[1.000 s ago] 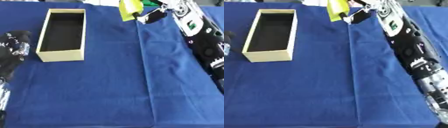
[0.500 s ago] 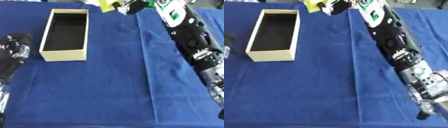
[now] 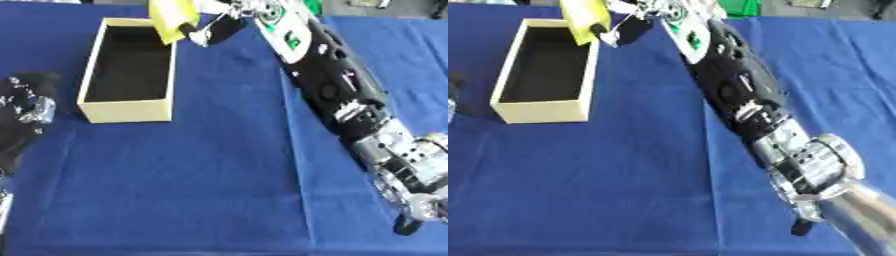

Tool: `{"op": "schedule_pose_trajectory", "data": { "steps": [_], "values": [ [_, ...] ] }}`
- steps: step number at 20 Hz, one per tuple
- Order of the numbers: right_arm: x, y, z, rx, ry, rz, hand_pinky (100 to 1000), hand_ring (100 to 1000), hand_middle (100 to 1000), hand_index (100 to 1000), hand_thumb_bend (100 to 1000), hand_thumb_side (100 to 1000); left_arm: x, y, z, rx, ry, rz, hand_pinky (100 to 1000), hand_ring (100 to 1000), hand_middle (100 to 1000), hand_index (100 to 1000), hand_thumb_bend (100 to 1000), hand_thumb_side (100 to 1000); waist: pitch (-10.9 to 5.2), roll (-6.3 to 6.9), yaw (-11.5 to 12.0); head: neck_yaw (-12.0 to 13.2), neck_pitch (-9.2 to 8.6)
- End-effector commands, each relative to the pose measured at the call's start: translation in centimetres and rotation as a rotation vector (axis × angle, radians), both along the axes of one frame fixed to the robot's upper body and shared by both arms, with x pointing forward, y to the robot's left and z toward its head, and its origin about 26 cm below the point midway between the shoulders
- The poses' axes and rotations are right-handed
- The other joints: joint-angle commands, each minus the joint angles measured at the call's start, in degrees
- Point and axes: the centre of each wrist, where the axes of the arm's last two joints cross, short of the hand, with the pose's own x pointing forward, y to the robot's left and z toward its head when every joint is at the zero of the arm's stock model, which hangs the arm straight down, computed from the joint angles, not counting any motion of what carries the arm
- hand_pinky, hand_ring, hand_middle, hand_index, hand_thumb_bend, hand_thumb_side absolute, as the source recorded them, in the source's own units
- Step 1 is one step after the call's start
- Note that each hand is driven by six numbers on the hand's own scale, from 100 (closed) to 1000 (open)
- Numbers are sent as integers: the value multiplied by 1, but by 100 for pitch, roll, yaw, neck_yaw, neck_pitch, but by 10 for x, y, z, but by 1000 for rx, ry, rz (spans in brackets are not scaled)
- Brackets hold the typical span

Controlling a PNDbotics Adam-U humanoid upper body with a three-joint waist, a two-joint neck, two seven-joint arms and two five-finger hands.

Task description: Pick up objects on the table and place them in the box.

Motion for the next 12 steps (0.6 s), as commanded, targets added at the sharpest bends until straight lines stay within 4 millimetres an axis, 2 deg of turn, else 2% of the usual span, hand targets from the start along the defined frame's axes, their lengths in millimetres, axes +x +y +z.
{"op": "schedule_pose_trajectory", "data": {
  "steps": [1,4,6,10,12],
  "values": [
    [-1,16,5,-27,-23,31,829,843,565,914,100,100,1,-3,8,-1,-26,-21,546,832,689,700,100,246,-110,30,24,-53,-9],
    [-4,26,1,-41,-33,62,830,848,617,918,100,100,1,-4,8,-2,-25,-23,545,825,671,699,100,246,-110,24,44,-76,-4],
    [-6,29,2,-47,-50,78,835,861,684,925,100,100,1,-3,8,-3,-24,-21,546,822,657,699,100,246,-111,18,55,-81,-4],
    [-7,32,0,-72,-54,109,871,924,891,957,100,100,0,-2,6,0,-20,-24,547,811,645,700,100,246,-116,11,63,-79,-8],
    [-7,31,-1,-81,-48,119,881,944,950,972,100,193,0,-2,6,3,-17,-29,547,809,643,701,100,246,-118,12,59,-74,-8]
  ]
}}
